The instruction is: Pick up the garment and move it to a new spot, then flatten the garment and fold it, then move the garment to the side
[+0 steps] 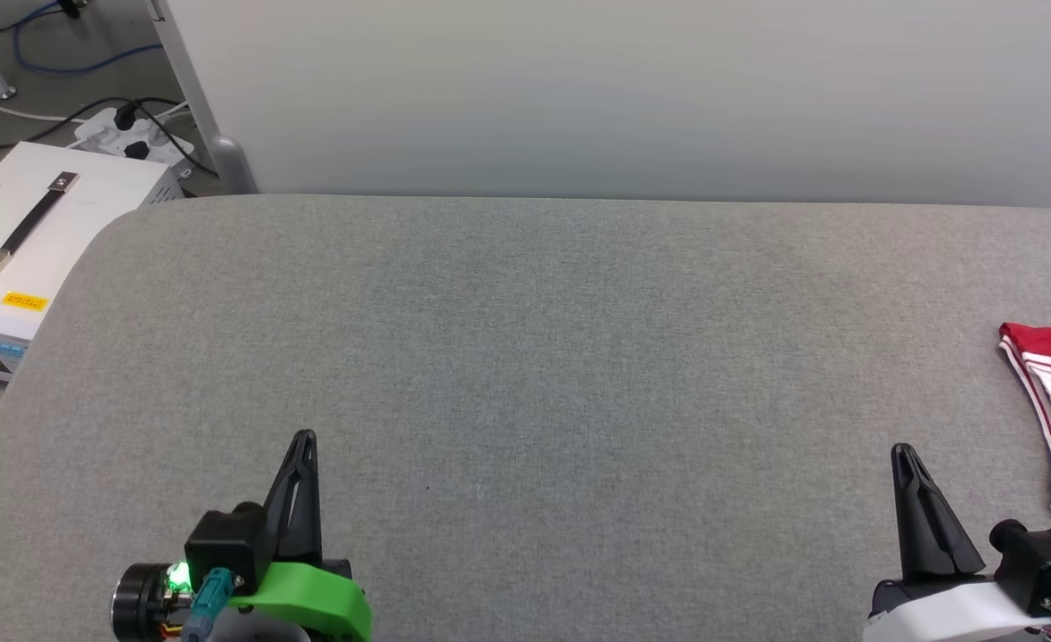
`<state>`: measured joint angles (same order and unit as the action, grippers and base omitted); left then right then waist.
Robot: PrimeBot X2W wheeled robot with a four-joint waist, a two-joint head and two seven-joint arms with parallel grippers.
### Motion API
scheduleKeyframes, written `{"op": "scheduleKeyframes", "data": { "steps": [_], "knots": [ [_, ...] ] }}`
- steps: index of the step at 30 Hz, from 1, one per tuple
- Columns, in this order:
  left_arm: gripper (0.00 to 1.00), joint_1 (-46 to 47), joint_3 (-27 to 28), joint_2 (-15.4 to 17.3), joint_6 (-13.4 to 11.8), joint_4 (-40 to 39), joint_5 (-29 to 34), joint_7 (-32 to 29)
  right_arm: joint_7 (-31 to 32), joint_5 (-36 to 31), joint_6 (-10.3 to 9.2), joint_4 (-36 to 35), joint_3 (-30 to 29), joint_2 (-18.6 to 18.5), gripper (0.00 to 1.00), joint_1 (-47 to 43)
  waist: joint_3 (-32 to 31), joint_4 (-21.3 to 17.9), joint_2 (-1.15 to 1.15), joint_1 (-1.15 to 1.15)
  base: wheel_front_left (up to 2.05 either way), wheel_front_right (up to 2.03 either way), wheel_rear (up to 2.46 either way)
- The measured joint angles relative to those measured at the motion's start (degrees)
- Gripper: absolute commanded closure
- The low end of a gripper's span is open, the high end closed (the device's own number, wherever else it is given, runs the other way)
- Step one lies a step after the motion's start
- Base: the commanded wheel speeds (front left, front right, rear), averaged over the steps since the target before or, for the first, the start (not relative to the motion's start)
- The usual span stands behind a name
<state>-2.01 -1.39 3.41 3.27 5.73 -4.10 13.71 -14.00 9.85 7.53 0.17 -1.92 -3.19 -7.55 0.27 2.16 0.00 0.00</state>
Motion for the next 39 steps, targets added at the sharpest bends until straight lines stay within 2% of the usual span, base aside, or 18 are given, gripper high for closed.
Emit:
{"op": "scheduleKeyframes", "data": {
  "steps": [39],
  "knots": [
    [1.0,0.09,0.31,-0.01,-0.82,-1.93,1.19,-4.77,4.88,-2.99,0.0,-0.01,0.62,0.04,1.0,1.9,-0.09,-0.76,0.0,0.0,0.0,0.0,0.0]
  ]
}}
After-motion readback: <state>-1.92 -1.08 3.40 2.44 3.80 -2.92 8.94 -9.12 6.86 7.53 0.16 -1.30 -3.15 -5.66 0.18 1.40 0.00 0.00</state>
